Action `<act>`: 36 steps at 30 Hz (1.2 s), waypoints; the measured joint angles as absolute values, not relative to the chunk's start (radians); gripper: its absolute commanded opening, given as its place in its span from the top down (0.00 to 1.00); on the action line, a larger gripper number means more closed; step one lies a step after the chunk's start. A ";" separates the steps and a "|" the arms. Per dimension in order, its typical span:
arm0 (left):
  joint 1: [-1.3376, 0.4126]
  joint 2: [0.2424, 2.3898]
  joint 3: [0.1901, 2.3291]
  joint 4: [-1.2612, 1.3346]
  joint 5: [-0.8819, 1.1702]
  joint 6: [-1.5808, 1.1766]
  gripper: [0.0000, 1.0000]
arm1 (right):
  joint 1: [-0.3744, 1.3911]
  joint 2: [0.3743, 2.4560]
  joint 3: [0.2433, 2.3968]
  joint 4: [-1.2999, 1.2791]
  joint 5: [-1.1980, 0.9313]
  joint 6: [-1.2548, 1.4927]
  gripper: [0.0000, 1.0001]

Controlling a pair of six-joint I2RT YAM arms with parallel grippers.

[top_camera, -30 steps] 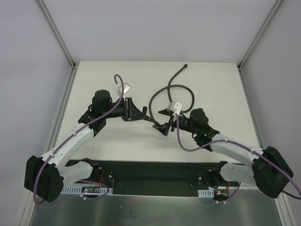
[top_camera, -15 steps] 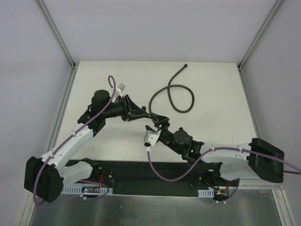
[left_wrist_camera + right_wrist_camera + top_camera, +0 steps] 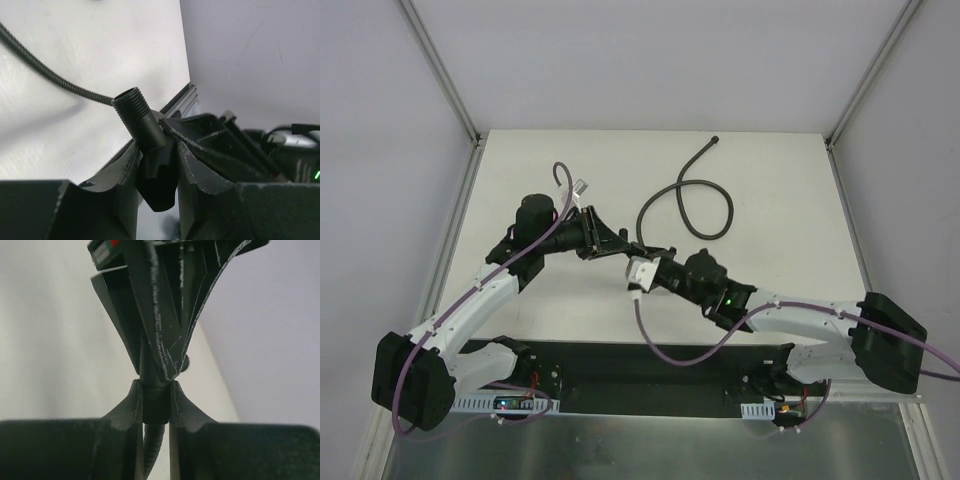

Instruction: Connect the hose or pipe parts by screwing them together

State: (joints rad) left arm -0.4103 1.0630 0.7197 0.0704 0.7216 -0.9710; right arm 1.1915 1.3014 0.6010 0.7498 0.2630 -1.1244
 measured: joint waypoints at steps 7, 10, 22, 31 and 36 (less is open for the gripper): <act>-0.413 1.081 0.753 0.114 0.754 -0.651 1.00 | 0.844 1.279 0.744 0.488 -0.466 -0.696 0.96; -0.413 1.092 0.753 0.115 0.767 -0.541 1.00 | 0.757 1.357 0.814 0.437 -0.686 -0.561 0.77; -0.413 1.106 0.753 0.066 0.768 -0.551 1.00 | 0.756 1.243 0.693 0.371 -0.508 -0.466 0.23; -0.413 1.106 0.753 0.066 0.720 -0.863 1.00 | 1.086 1.176 0.612 0.525 0.011 -0.832 0.35; -0.413 1.103 0.747 0.058 0.722 -0.974 1.00 | 1.181 1.294 0.614 0.649 0.233 -1.002 0.73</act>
State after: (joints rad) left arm -0.4126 1.1027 0.7471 0.0582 0.7216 -0.9737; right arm 1.1809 1.2942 0.6136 0.6495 0.2333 -1.0016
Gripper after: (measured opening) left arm 0.271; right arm 0.468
